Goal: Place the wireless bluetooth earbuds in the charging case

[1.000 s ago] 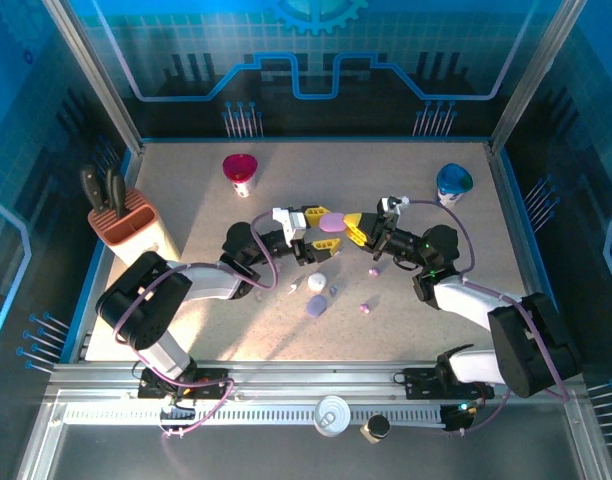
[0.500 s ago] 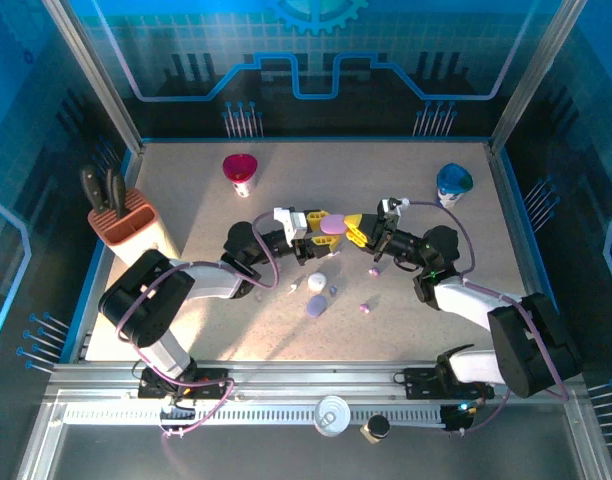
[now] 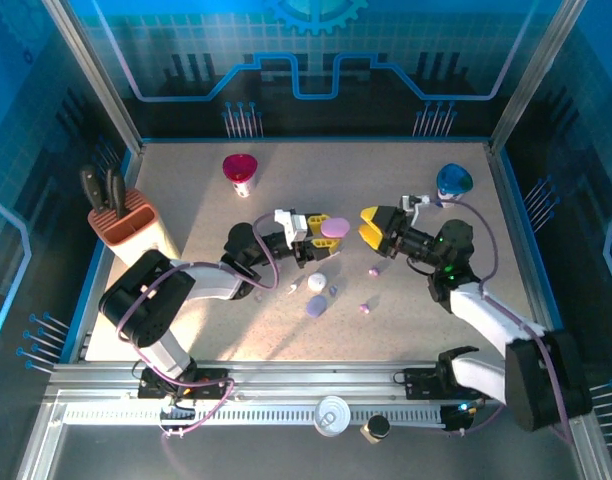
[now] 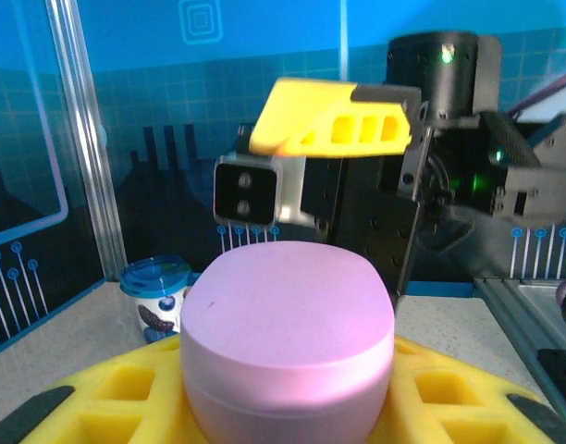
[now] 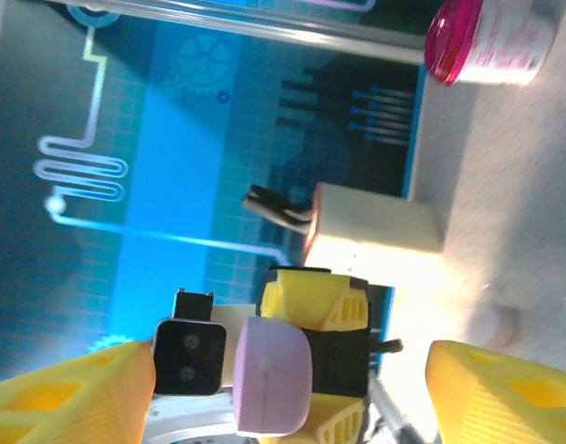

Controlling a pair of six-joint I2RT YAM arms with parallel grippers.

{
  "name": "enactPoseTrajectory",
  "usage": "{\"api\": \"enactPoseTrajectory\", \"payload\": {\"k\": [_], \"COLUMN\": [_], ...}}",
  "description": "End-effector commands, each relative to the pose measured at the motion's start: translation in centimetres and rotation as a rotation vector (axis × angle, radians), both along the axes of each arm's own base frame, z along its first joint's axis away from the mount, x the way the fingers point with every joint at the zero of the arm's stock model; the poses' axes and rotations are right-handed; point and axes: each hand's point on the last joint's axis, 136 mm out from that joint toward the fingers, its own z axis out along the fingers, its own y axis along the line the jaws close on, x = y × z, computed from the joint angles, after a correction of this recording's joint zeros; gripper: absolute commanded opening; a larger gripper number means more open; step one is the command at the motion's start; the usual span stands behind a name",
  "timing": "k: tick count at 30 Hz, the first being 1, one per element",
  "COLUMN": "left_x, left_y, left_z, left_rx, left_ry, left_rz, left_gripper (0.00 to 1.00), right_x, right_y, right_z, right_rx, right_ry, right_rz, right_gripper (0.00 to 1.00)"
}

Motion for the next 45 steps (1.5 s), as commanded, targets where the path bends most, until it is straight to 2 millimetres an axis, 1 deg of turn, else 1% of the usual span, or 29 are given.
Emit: {"api": "enactPoseTrajectory", "payload": {"k": [1, 4, 6, 8, 10, 11, 14, 16, 19, 21, 25, 29, 34, 36, 42, 45], "left_x": [-1.2, -2.1, -2.7, -3.0, -3.2, -3.4, -3.6, -3.7, -4.0, -4.1, -4.6, -4.7, -4.8, -4.8, -4.9, -5.0], "left_y": [0.8, 1.3, 1.4, 1.6, 1.6, 1.6, 1.6, 1.6, 1.6, 1.7, 1.7, 1.7, 1.7, 1.7, 1.6, 1.7], "left_z": [0.7, 0.6, 0.7, 0.9, 1.0, 1.0, 0.9, 1.0, 1.1, 1.1, 1.4, 1.5, 0.7, 0.5, 0.3, 0.4], "left_rx": [-0.02, -0.014, -0.011, -0.016, -0.019, -0.018, -0.017, -0.016, -0.014, -0.015, -0.016, -0.017, 0.0, 0.004, 0.009, 0.008], "left_ry": [0.003, -0.015, -0.024, -0.018, -0.007, -0.008, -0.004, -0.004, -0.01, -0.012, -0.018, -0.017, -0.027, -0.028, -0.03, -0.031], "left_rz": [-0.025, -0.028, -0.039, -0.05, -0.056, -0.062, -0.072, -0.08, -0.091, -0.092, -0.112, -0.118, -0.118, -0.118, -0.122, -0.125], "left_gripper": [0.37, 0.37, 0.37, 0.37, 0.37, 0.37, 0.37, 0.37, 0.37, 0.37, 0.37, 0.37, 0.37, 0.37, 0.37, 0.37], "right_x": [-0.2, -0.7, -1.4, -2.7, -4.2, -4.7, -5.6, -5.7, -4.6, -3.9, -2.3, -1.9, -1.7, -1.4, 0.2, 0.5], "right_y": [-1.5, -2.6, -2.3, -1.2, 0.1, 0.8, 2.7, 4.0, 4.9, 5.1, 4.7, 4.5, 4.4, 4.2, 2.8, 2.5], "right_z": [-1.3, -0.4, 0.9, 2.4, 2.8, 3.5, 3.1, 3.1, 3.1, 2.9, 3.2, 3.3, 4.5, 4.9, 5.7, 5.5], "right_rx": [-0.322, -0.559, -0.642, -0.698, -0.776, -0.833, -0.985, -1.046, -1.084, -1.121, -1.193, -1.218, -1.181, -1.169, -1.131, -1.113], "right_ry": [-0.128, -0.286, -0.424, -0.61, -0.776, -0.877, -1.079, -1.163, -1.182, -1.185, -1.18, -1.179, -1.166, -1.147, -1.062, -1.039], "right_rz": [-0.048, -0.052, -0.002, 0.086, 0.161, 0.18, 0.246, 0.272, 0.263, 0.261, 0.197, 0.188, 0.135, 0.105, 0.018, 0.016], "right_gripper": [0.8, 0.85, 0.88, 0.92, 0.95, 0.97, 0.99, 1.0, 1.0, 1.0, 1.0, 1.0, 1.0, 1.0, 1.0, 1.0]}}
